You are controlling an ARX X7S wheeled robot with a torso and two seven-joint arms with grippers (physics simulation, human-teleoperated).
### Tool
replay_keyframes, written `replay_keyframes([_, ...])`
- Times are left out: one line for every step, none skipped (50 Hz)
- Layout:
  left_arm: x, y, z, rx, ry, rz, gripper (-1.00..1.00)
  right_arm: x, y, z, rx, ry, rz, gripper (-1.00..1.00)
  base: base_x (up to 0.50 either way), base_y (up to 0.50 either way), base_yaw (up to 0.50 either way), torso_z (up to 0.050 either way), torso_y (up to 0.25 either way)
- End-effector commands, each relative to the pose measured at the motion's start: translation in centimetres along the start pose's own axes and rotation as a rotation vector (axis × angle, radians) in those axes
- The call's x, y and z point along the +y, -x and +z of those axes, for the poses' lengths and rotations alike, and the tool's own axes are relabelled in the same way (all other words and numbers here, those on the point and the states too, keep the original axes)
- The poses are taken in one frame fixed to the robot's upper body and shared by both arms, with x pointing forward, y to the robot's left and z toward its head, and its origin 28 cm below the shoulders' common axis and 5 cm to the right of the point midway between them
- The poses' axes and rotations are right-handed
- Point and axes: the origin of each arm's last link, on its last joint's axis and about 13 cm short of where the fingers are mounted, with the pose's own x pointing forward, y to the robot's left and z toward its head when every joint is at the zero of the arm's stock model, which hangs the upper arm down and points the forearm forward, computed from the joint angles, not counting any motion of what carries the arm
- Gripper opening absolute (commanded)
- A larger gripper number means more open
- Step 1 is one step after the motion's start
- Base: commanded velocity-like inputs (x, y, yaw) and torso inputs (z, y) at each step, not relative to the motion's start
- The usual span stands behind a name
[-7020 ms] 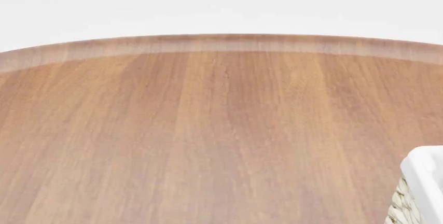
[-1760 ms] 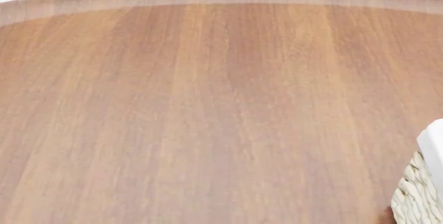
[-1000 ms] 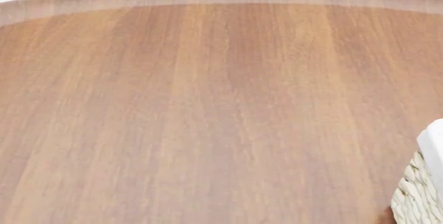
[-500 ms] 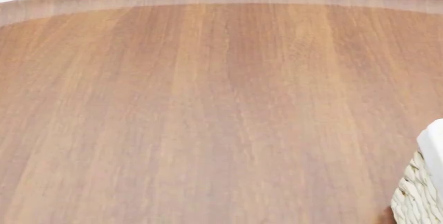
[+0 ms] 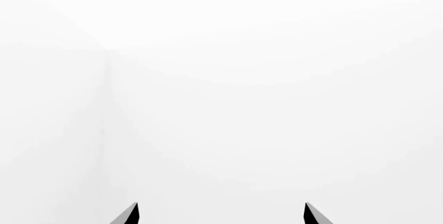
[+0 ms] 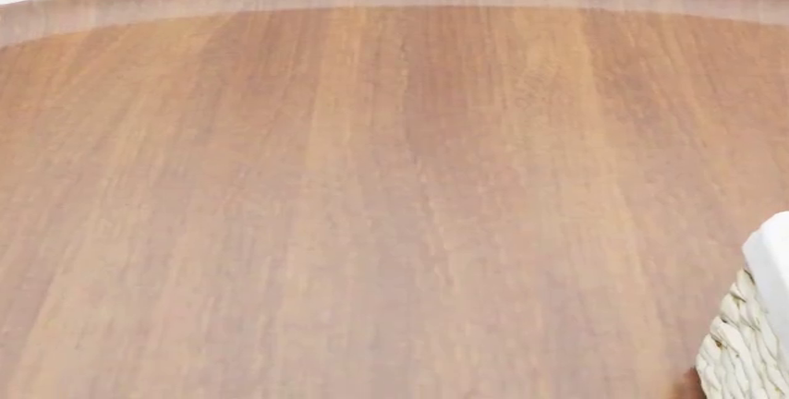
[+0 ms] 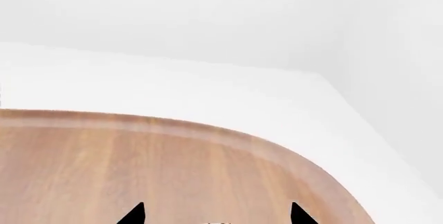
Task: Pick the milk and place it in the basket.
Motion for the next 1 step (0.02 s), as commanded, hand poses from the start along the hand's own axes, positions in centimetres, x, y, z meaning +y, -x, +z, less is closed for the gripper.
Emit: replay_keyframes([0.16,-0.08,0.13,-0.030,-0.010,0.005,1.00,0.39,0.50,3.26,-0.280,-0.053,-0.037,1.00,0.00,0.00,0.00,0.000,0.000])
